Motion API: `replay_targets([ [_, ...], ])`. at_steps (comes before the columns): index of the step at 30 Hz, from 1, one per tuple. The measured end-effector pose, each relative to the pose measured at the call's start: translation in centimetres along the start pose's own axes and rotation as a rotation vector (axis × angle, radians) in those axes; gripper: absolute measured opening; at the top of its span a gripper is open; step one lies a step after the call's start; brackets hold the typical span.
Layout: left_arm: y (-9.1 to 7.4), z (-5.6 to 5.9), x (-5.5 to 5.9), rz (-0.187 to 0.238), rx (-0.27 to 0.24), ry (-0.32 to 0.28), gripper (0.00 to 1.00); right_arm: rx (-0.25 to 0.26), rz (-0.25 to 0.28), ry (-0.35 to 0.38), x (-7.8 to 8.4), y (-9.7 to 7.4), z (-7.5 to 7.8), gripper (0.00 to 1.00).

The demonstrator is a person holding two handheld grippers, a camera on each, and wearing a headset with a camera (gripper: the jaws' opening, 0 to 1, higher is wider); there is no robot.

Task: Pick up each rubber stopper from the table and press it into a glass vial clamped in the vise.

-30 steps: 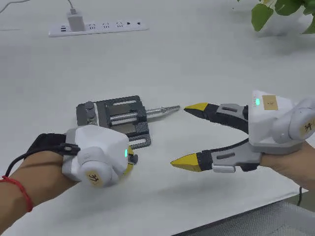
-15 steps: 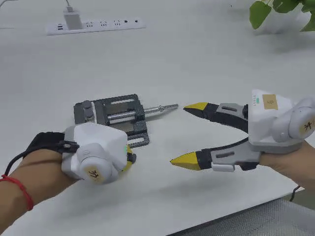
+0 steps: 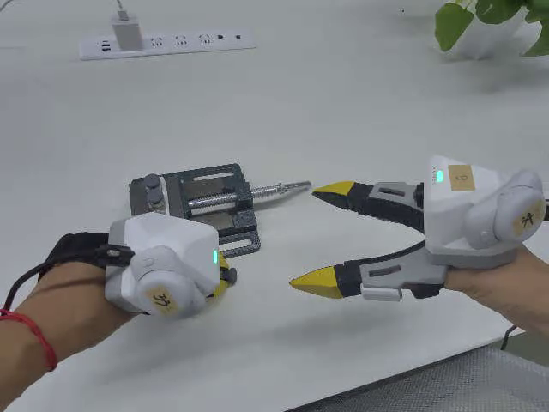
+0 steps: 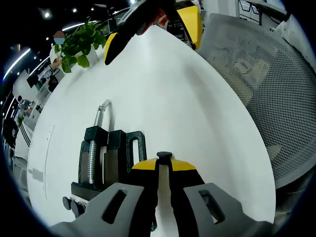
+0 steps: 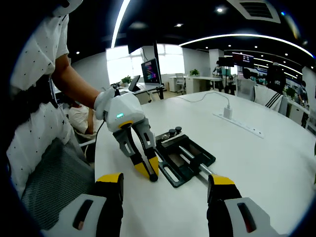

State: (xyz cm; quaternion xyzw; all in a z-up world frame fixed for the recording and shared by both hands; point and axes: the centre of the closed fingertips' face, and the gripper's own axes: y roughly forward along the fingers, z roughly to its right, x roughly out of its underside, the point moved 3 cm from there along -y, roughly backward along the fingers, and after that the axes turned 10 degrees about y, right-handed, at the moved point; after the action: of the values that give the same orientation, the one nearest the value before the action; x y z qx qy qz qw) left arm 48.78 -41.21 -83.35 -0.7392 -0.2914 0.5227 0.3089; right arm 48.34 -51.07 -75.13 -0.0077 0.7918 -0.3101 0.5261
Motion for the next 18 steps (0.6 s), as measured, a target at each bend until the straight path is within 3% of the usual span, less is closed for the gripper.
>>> replay_targets([
  [8,-3.2,-1.3,-2.6,0.149,-0.098,-0.216,0.04,-0.030,-0.029,-0.013,-1.9,0.3,-1.0,0.60],
  [13,-6.0,-1.8,-4.5,0.251,-0.156,-0.296,0.04,-0.084,-0.050,-0.033,-3.8,0.6,-2.5,0.49],
  [18,-8.3,-1.8,-5.8,0.316,-0.193,-0.339,0.04,-0.144,-0.093,-0.071,-5.6,0.9,-4.1,0.37],
])
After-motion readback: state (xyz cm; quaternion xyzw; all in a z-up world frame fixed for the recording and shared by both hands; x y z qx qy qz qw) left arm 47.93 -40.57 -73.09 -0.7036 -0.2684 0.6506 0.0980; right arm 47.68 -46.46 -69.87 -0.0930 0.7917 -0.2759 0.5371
